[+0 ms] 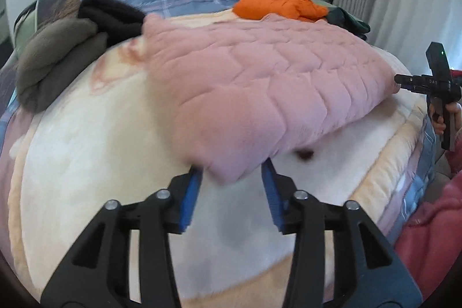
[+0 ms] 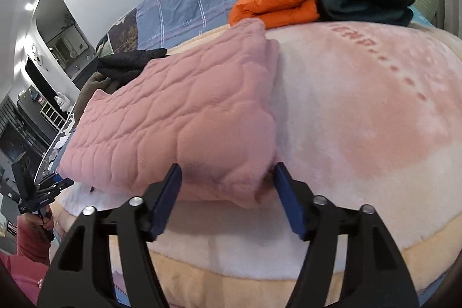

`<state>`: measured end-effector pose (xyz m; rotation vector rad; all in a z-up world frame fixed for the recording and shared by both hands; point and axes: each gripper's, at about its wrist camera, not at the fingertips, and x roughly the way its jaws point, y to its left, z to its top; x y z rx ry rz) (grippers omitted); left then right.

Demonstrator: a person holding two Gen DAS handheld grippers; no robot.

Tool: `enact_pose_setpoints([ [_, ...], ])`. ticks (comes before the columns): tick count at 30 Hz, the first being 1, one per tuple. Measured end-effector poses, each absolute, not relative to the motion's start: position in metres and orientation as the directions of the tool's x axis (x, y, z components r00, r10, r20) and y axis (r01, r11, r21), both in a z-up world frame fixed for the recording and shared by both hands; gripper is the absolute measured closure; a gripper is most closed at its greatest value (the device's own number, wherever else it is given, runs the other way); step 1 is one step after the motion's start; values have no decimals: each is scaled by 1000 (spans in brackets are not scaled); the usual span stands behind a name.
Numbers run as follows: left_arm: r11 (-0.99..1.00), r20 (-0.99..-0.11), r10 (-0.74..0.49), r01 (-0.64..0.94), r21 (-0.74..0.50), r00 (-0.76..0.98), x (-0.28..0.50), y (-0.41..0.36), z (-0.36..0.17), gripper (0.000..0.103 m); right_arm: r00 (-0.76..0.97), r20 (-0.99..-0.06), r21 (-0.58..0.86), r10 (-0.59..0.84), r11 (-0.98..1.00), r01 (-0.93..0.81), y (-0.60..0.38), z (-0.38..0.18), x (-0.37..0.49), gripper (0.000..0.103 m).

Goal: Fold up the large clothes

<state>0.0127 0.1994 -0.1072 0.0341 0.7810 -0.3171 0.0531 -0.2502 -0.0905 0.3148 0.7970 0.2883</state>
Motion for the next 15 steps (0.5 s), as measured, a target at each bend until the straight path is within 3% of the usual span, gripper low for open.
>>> enact_pose_setpoints([
  [2,950,-669,-266,307,-59,694,21,193,-101,54,672,-644,390,366,913,-123,-248,-89,57,41],
  [3,948,-649,-272,312,-56,710,23,193,-97,54,683,-637,394,359,912,-112,-249,-88,57,52],
  [6,945,-594,-296,319,-69,748,27,199,-83,54,709,-602,451,367,889,-78,-261,-82,55,70],
  [9,942,-581,-286,336,-23,762,23,197,-75,54,708,-584,513,397,857,-58,-270,-82,56,70],
  [15,930,-576,-290,367,19,764,20,197,-67,54,702,-609,481,368,876,-41,-267,-84,54,64],
])
